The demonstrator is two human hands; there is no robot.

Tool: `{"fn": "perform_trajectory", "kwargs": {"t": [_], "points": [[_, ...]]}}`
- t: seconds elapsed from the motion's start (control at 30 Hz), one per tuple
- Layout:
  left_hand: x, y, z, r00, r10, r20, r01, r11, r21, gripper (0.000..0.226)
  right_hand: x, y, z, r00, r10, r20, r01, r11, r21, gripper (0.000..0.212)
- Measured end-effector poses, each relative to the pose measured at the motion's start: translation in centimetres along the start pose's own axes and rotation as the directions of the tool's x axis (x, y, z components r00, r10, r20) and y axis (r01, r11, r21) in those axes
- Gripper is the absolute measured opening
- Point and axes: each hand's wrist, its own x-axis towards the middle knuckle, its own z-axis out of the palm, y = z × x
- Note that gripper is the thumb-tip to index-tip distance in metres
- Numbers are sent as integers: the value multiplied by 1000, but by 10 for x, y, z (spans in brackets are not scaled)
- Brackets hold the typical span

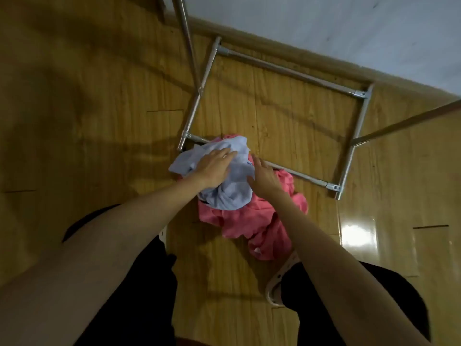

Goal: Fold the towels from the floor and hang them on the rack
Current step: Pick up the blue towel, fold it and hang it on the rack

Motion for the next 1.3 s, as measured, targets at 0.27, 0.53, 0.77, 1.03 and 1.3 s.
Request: {"fn": "perform_trajectory", "kwargs": {"t": [0.27, 0.53, 0.77, 1.03, 1.3], "points": [[-8, 4, 7, 997, -17, -78, 27, 990, 138, 25, 8, 15, 10, 999, -44, -21, 43, 999, -8, 21], [-67, 38, -33, 954, -67, -292, 1, 975, -222, 16, -45, 2, 19, 978, -151, -142, 176, 967, 184, 68], [-129, 65, -85, 825, -10, -566, -268, 874, -406, 9, -93, -19, -4, 962, -156, -226, 234, 895, 379, 56], [-183, 106, -134, 911, -236, -337, -296, 194, -935, 22, -145, -33, -48, 954, -86, -288, 207, 881, 425, 53], [-237, 156, -190, 896, -206, -393, -404, -13, -915, 22, -210, -32, -88, 924, -182, -337, 293, 902, 316, 58]]}}
